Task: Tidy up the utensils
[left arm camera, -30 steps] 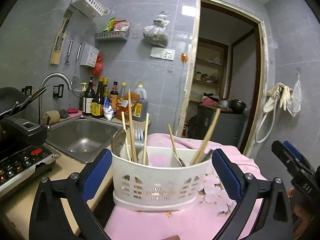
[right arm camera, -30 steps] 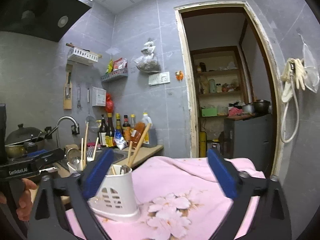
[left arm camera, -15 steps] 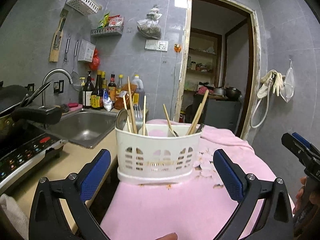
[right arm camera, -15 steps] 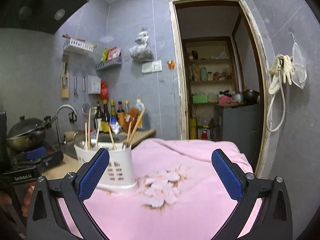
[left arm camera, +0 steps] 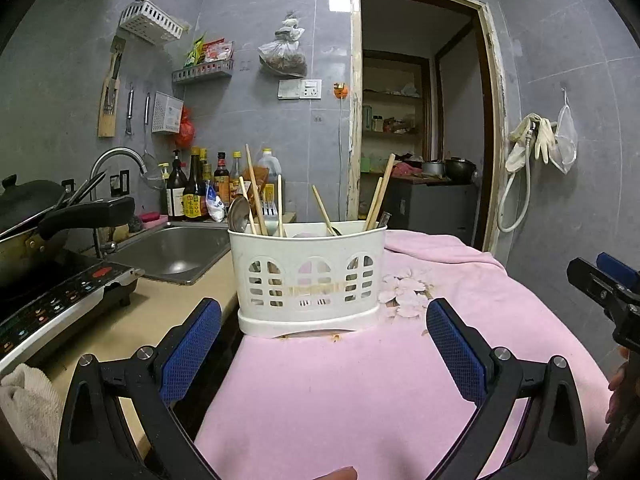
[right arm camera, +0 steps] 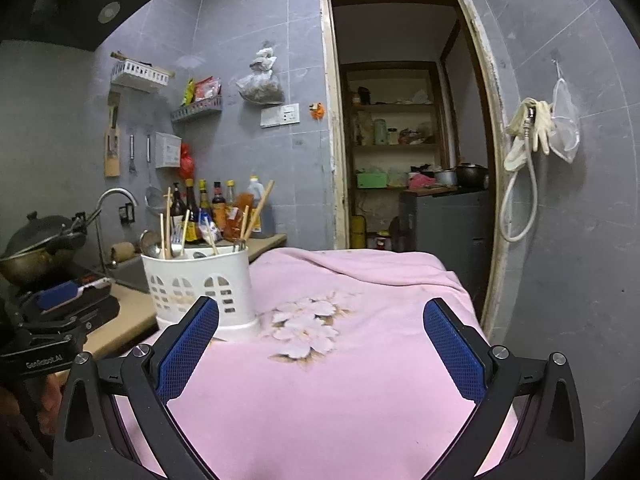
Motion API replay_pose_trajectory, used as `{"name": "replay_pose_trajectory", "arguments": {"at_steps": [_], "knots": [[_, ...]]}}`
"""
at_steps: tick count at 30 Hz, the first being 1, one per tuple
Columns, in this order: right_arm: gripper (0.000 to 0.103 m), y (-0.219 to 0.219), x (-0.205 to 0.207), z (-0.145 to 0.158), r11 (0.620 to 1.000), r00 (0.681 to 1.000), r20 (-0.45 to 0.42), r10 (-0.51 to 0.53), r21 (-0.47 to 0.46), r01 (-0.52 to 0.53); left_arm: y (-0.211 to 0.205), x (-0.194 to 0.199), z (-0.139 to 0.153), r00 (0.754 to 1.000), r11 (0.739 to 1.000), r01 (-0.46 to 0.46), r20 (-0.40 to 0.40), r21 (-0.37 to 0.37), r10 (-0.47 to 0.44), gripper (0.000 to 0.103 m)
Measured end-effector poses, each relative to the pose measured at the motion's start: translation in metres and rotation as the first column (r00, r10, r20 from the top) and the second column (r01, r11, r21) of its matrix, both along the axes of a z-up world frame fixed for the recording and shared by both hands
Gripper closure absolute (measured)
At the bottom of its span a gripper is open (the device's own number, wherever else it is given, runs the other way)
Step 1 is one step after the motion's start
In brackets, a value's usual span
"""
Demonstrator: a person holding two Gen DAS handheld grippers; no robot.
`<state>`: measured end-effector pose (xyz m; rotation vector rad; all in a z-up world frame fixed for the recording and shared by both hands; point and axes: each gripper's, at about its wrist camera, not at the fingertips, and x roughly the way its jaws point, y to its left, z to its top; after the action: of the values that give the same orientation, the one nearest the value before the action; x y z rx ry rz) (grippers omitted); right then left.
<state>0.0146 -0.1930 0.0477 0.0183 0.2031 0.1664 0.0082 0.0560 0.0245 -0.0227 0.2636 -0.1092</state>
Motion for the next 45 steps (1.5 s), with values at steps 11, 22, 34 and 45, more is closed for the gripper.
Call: {"name": "replay_pose_trajectory", "arguments": {"at_steps": [11, 22, 34, 45], "knots": [[0.000, -0.007, -0.010, -0.011, 0.998, 0.998, 0.016, -0.055, 0.001, 0.055, 0.006, -0.009, -0.003, 0.999, 0.999, -0.001, 0.033, -0.038, 0.002, 0.002], [0.000, -0.008, -0.008, -0.013, 0.999, 0.999, 0.002, -0.050, 0.010, 0.050, 0.007, -0.010, -0.003, 1.000, 1.000, -0.006, 0.027, -0.028, 0.007, 0.002], [0.000, -0.009, -0.006, -0.013, 0.999, 0.999, -0.003, -0.048, 0.017, 0.048, 0.007, -0.006, -0.004, 1.000, 1.000, -0.008, 0.017, -0.028, 0.009, 0.002], [0.000, -0.009, -0.006, -0.014, 0.999, 0.999, -0.003, -0.049, 0.015, 0.049, 0.006, -0.006, -0.005, 1.000, 1.000, -0.009, 0.016, -0.028, 0.010, 0.002]]}}
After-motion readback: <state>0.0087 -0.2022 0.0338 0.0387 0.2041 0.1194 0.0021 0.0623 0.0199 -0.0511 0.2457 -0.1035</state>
